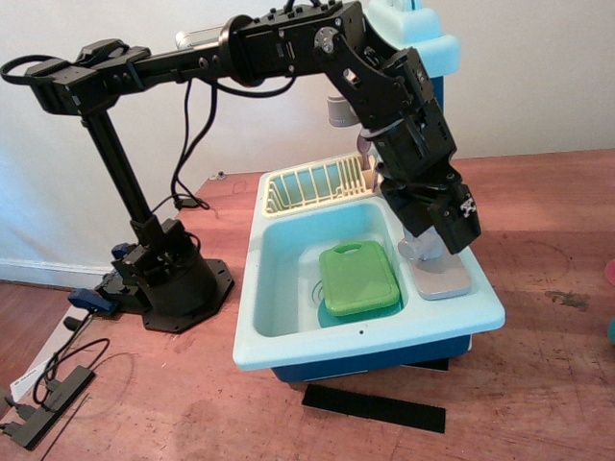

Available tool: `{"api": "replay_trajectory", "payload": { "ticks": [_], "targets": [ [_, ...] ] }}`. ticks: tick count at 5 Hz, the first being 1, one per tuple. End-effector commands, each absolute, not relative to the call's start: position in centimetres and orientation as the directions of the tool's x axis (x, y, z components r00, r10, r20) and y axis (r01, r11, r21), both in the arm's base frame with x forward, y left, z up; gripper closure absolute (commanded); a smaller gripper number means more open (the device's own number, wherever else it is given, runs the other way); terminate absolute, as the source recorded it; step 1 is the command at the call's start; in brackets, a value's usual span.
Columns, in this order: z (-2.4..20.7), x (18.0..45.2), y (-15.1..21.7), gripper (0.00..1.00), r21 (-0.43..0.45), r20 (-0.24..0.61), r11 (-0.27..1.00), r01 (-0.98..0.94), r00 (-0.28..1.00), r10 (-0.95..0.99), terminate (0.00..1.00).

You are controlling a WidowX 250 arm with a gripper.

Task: Turn lever vertical to front

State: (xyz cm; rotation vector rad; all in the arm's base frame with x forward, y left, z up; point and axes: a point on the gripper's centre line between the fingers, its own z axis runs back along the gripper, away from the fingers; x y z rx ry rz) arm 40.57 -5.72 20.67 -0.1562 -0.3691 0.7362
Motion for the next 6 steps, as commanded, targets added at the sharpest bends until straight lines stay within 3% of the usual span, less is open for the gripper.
{"api": "replay_trajectory", "payload": {
  "ticks": [1, 3, 6],
  "targets": [
    [20.7, 40.6, -5.7, 0.00, -0.267, 0.273, 0.733, -0.626, 0.680, 0.680, 0.00],
    [19.8, 40.3, -5.7, 0.00, -0.264, 0.274, 0.728, -0.633, 0.674, 0.686, 0.00],
    [19.0, 37.7, -5.2, 0.00, -0.309, 0.325, 0.668, -0.677, 0.585, 0.743, 0.00]
  ]
}}
